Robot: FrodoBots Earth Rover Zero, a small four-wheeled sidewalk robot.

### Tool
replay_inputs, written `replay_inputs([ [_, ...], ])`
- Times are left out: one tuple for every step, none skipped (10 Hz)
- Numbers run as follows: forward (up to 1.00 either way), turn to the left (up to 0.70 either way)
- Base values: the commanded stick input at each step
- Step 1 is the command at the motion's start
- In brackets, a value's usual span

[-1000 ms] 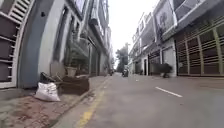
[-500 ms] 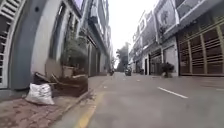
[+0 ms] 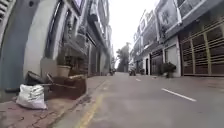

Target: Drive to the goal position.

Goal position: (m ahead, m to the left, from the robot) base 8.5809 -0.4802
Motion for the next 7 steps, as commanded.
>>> replay_inputs([
  [0.48,0.0],
  [0.48,0.0],
  [0.48,0.0],
  [0.48,0.0],
  [0.48,0.0],
  [0.48,0.0],
  [0.48,0.0],
])
